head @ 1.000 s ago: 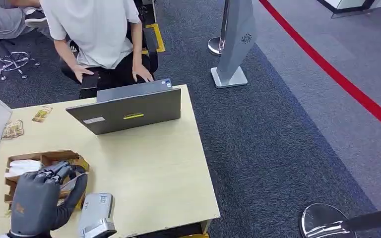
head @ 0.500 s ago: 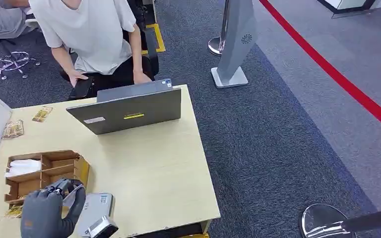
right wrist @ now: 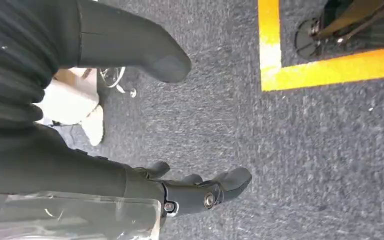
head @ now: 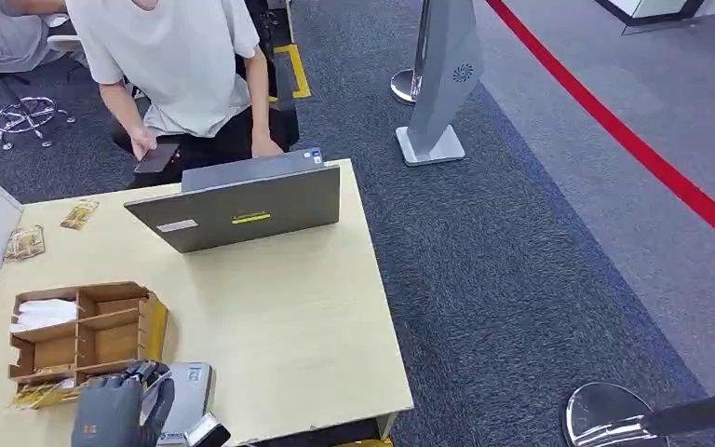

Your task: Pass the card to the sensor for recognition and then transmit it.

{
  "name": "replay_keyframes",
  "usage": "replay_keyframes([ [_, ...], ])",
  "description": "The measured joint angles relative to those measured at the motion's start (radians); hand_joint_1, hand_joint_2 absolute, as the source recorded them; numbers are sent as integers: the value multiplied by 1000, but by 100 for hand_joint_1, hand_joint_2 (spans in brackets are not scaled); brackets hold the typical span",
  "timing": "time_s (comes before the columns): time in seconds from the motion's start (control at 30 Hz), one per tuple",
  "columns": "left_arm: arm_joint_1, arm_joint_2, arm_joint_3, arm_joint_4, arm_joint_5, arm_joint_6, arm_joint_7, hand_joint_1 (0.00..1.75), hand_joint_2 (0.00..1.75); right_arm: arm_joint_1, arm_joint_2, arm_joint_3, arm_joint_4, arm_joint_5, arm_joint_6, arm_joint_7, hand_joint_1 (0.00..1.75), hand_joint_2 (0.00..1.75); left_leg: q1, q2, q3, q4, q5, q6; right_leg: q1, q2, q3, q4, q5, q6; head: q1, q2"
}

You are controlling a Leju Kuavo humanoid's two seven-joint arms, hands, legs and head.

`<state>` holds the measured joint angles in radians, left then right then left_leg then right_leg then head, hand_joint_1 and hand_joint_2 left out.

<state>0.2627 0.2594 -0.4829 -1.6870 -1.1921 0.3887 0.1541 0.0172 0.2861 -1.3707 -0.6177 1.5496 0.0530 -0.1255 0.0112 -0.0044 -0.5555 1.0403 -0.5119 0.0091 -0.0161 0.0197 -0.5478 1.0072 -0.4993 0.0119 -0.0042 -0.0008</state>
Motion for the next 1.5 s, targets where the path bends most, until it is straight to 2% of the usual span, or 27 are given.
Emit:
replay_keyframes([
  [0.37,-32,5,-35,150,6,35,8,175,175,-12,-27,21,82,0,-32,8,0,175,0,0,0,0,0,0,0,0,0,0,0,0,0,0],
  [0.6,-54,10,-52,196,5,41,12,175,175,-15,-50,32,127,0,-43,9,0,175,0,0,0,0,0,0,0,0,1,0,0,0,0,0],
  [0.77,-61,24,-64,190,-8,-15,26,175,175,-16,-60,32,145,0,-44,8,0,175,0,0,1,0,0,-1,0,0,1,0,0,0,0,0],
  [0.87,-62,31,-70,180,-14,-20,32,175,175,-16,-64,32,152,0,-44,8,0,175,0,0,1,0,0,-1,0,0,1,0,0,0,0,0],
  [0.97,-56,39,-74,143,-54,81,24,175,175,-14,-67,32,155,0,-50,5,0,175,0,0,1,0,1,-1,0,0,0,0,0,0,0,0],
  [1.03,-56,40,-72,84,-90,128,3,175,175,-11,-68,32,155,0,-50,-1,0,175,0,-1,0,0,1,0,0,-1,0,0,0,0,0,0],
  [1.07,-58,36,-65,41,-113,124,-11,175,175,-10,-68,32,154,0,-48,-3,0,175,0,-2,0,0,1,0,0,-1,0,0,0,0,0,0],
  [1.17,-73,19,-22,-88,-140,43,-39,175,175,-6,-68,32,148,0,-37,-8,0,175,0,-1,0,0,1,0,0,-1,0,0,0,0,0,0],
  [1.3,-98,11,24,-204,-140,40,-97,175,175,3,-64,36,132,0,-21,-15,0,175,0,-2,0,1,1,0,0,-1,0,0,1,0,0,0],
  [1.4,-161,10,60,-283,-136,-3,-116,175,175,7,-58,46,114,0,-6,-18,0,175,0,-3,0,0,2,1,0,-4,1,0,1,0,0,0],
  [1.5,-222,8,79,-331,-145,-20,-127,175,175,13,-55,61,103,0,1,-18,0,175,0,-3,0,0,3,0,0,-3,0,0,1,-1,0,0],
])
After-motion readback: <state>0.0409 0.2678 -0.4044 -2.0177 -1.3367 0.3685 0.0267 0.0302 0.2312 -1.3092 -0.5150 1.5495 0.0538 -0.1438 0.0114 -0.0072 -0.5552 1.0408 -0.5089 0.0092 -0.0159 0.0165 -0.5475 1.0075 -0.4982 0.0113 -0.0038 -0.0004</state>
